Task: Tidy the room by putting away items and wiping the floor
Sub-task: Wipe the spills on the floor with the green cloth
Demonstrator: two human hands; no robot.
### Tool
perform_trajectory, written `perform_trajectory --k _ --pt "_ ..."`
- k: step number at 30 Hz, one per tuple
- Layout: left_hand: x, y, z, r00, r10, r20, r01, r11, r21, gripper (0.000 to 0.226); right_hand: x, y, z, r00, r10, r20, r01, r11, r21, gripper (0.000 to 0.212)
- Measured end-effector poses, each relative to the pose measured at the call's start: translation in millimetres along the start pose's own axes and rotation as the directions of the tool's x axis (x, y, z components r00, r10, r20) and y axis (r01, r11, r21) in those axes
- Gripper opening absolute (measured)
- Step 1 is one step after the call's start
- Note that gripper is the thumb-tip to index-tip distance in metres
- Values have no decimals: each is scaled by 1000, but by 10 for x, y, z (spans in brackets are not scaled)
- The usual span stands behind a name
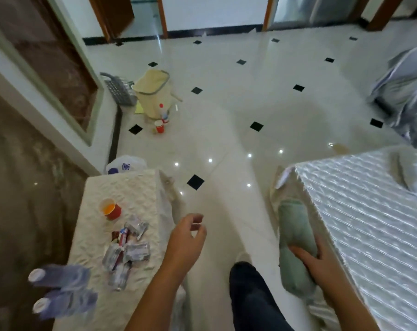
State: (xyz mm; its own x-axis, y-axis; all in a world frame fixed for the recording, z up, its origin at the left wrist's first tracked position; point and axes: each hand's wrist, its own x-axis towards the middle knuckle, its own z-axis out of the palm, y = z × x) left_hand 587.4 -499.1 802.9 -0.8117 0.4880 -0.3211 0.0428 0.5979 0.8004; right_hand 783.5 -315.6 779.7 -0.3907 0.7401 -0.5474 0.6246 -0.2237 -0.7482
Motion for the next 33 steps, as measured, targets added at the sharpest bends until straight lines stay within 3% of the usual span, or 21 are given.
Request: perform_trajectory --k 5,8,14,17,24,29,33 --pt "1060 607 237 999 36 -24 -34 998 47 27 959 -492 -235 998 -41 -39 41 999 -13 65" --pt "1527 875 315 999 -7 -33 9 998 61 27 1417 -904 -350 997 -73 -8 72 994 -86 76" --pt "2374 1029 214 989 -144 -29 145 989 30 26 2339 -1732 -207 989 -123 80 134 978 -157 68" --pt "2936 971 99 964 -251 -82 247 967 -59 25 2910 -2149 168 982 -136 130 162 963 -214 74" --pt "4582 800 -426 891 -421 -167 393 902 -180 30 4093 -3346 1505 892 -128 434 248 940 -232 66" --pt "5547 817 -849 845 -469 -259 435 883 -179 32 4829 -4035 2128 837 -136 530 332 896 -294 65" --pt "6155 688 -859 789 -564 -243 526 825 -207 32 5526 -4453 2586 815 -110 568 352 874 -335 62"
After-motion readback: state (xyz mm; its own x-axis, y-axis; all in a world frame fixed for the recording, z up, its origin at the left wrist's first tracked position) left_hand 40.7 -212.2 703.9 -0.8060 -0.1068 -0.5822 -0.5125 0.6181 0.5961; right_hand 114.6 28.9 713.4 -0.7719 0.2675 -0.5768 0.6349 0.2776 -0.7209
